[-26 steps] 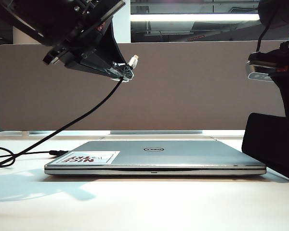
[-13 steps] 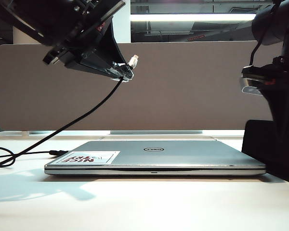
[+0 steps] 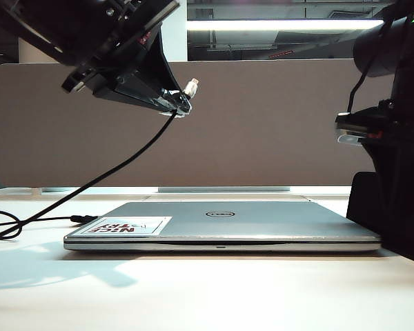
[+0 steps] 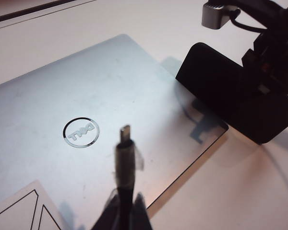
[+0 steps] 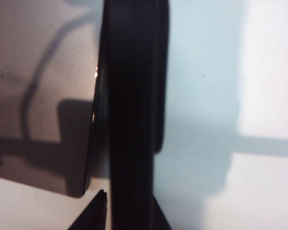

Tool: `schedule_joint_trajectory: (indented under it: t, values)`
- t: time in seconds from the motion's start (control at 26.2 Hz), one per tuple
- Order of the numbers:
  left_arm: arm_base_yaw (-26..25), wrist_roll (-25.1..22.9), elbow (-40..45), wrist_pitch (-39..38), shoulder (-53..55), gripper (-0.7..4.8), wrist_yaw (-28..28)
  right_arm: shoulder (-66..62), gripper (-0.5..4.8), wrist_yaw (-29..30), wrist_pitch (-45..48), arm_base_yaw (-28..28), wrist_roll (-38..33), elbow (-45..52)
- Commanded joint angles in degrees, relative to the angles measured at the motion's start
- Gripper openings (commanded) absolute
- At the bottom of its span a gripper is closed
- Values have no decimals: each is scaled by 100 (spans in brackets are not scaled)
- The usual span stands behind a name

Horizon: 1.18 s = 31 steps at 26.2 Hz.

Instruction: Pick up the charging cable and the phone, plug the charging cable into the charging port on the phone, and finally place them back on the table.

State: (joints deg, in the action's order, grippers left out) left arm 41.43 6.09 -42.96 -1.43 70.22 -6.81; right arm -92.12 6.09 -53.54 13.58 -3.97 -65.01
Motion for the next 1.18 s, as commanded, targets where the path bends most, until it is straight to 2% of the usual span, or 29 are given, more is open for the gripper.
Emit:
schedule_joint_trajectory:
  t: [0.04,0.31,0.57,0.69,0.84,0.92,1.18]
  values:
    - [7,-7,-31,85,-17,-7,-4,-57,17,24,114,4,20,-11]
    - [7,-7,-31,90,-17,-7,-4,-52,-2,149,208,4,122,-20]
    - [9,131,-31,332,-17,-7,-4,334,-1,186,455,2,96,-570]
    - [39,304,-31,426,-17,-7,-4,531,-1,581,828,2,20,-660]
    - [184,396,-31,448,-17,-7,-4,658,-1,1519,1589,-7,-444,-664]
    - [396,455,-31,450,-17,-7,-4,649,-1,2203,2277,-7,-835,-664]
    - [476,1121,-28,450,-4,-7,-4,586,-1,2811,3390,-50,-1314,-651]
